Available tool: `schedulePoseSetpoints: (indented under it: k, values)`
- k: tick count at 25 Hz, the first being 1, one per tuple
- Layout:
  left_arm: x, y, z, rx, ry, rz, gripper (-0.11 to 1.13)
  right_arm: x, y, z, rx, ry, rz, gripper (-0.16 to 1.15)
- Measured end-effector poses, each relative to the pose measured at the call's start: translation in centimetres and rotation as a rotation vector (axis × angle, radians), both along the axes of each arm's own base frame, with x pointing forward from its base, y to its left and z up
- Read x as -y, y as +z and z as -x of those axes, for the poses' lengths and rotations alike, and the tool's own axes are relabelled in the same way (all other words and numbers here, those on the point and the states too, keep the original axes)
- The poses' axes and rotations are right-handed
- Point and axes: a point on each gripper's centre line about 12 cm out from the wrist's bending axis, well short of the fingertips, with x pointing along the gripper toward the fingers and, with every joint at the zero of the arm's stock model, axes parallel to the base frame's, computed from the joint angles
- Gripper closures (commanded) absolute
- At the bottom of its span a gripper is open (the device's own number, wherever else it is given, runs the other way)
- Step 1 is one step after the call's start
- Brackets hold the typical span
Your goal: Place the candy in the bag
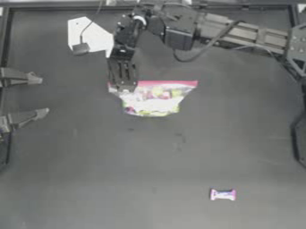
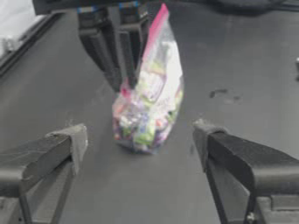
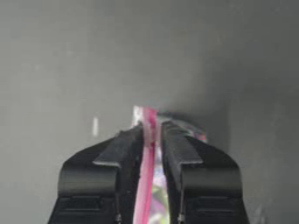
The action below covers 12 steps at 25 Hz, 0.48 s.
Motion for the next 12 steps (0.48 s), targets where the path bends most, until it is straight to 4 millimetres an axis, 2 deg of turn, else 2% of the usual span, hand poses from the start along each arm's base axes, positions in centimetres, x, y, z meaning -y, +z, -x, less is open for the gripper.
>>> schedulePoseSetpoints:
  k: [6,12]
  values:
    - [0.0,0.0,0.0,0.0,0.0,0.0,0.01,-0.2,0.0,0.02,-0.003,0.006,-0.009,0.48]
    - [0.0,0.0,0.0,0.0,0.0,0.0,0.01,-0.33,-0.01,0.09,-0.009,0.011,-0.019,0.64]
